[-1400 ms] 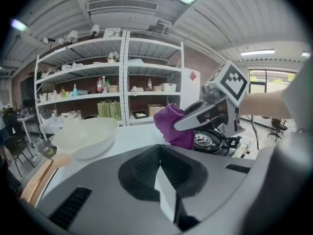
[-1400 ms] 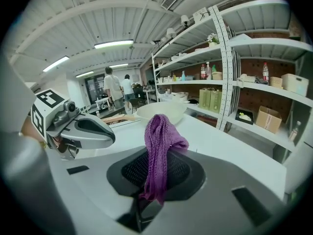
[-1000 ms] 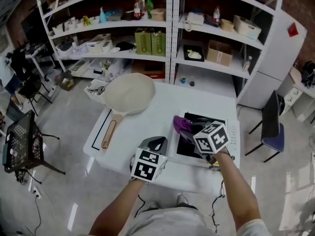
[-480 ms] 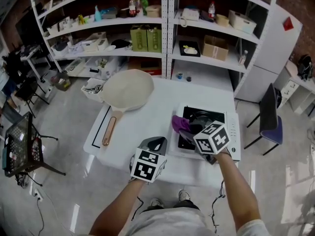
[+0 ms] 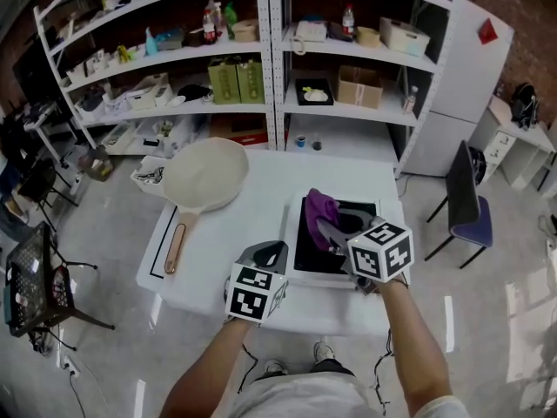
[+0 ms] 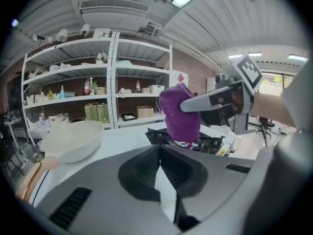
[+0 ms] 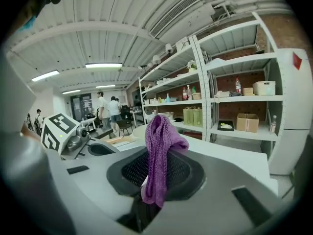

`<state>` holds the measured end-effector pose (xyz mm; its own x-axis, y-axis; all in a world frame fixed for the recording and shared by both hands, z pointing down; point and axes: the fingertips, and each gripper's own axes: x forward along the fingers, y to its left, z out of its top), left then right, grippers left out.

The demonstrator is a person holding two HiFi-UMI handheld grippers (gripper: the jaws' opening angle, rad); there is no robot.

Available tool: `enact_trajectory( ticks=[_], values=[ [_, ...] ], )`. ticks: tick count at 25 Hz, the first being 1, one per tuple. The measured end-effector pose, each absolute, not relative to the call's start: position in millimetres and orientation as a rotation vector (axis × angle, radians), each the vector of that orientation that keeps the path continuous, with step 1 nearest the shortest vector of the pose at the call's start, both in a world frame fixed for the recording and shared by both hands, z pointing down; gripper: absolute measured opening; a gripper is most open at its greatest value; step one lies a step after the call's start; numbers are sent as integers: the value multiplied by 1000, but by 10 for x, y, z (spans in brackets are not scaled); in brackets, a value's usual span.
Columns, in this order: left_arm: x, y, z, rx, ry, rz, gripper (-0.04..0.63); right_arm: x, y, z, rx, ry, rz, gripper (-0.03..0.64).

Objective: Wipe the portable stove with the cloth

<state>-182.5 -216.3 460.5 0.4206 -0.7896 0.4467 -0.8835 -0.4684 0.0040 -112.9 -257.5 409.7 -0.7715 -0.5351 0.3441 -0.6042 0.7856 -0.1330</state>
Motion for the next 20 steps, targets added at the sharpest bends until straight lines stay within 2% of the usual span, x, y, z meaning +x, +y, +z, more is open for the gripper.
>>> enact_trajectory(
  ticks=[13, 20],
  values=[
    [-1304, -2425, 4331, 2491, -1467, 519, 3, 103, -2444, 3742, 1206, -2659, 246, 61],
    [-1253, -2462, 4277, 2475, -1506, 474, 3, 608, -2345, 3759, 1371, -2615, 250, 61]
  ],
)
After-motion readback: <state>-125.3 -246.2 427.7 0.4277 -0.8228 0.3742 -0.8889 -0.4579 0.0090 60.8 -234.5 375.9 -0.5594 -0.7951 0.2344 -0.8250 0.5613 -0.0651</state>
